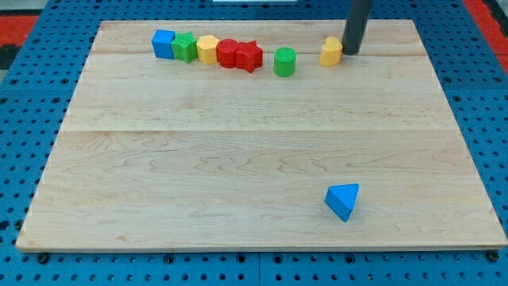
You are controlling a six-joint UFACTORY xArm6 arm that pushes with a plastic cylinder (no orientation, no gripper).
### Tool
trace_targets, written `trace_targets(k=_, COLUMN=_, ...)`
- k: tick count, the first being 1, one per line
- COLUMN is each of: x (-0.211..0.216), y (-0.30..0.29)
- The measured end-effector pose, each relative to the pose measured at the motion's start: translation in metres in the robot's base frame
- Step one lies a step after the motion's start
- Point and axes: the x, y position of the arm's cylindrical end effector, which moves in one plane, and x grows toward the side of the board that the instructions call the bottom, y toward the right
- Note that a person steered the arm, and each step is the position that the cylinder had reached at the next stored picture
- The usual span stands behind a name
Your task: Adjust the red blocks and green circle to the line of blocks
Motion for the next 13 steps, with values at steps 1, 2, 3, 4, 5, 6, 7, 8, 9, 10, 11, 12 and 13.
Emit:
trace_targets(k=1, x=0.0, y=-0.004)
trace_targets(k=2, x=0.027, y=-0.01)
trace_targets(k=3, x=0.058, y=-0.046)
trace_targets(k=4, x=0.054, y=-0.067)
trace_targets(k=5, x=0.046, y=-0.075)
trace_targets(k=6, x=0.037, y=-0.09)
trace_targets(k=7, x=0.033, y=-0.105)
trace_targets(k=8, x=0.069, y=-0.126)
trace_targets(k=9, x=0.066, y=-0.169)
trace_targets(k=10, x=0.044, y=-0.17)
trace_targets(k=11, x=0.039, y=-0.17)
trace_targets(k=12, x=0.04, y=-0.17)
trace_targets(k=13, x=0.042, y=-0.212)
